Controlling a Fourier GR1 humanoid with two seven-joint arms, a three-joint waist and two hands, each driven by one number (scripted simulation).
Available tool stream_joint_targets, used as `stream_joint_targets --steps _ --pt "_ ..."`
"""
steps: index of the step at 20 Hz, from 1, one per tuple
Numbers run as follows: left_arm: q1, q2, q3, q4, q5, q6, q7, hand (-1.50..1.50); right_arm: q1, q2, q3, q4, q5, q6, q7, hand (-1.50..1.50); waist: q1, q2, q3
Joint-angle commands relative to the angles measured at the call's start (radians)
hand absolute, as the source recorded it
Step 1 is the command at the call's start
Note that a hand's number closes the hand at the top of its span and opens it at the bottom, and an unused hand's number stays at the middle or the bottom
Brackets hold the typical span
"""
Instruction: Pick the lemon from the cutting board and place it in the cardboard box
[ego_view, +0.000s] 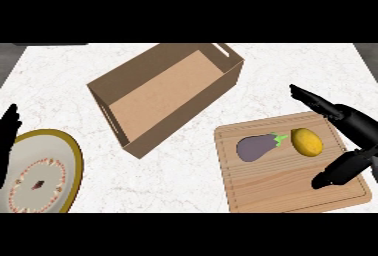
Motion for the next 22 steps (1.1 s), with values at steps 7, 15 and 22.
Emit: stream_joint_targets --steps 7,15,22 --pt "-0.078 -0.044 -0.066 0.041 -0.068 0.012 0.023 0.0 -0.009 -0.095 -0.064 0.386 0.033 0.235 -0.566 -1.5 0.046 0.01 0.004" --pt "-0.123 -0.068 -0.092 0.062 -0.098 0.011 0.038 0.0 -0.131 -0.289 0.1 0.429 0.361 0.048 -0.687 -1.5 0.071 0.006 -0.001" --pt "-0.158 -0.097 -0.103 0.114 -0.122 0.002 0.025 0.0 -0.26 -0.275 0.318 0.498 0.613 -0.065 -0.67 -1.5 0.07 0.004 -0.005"
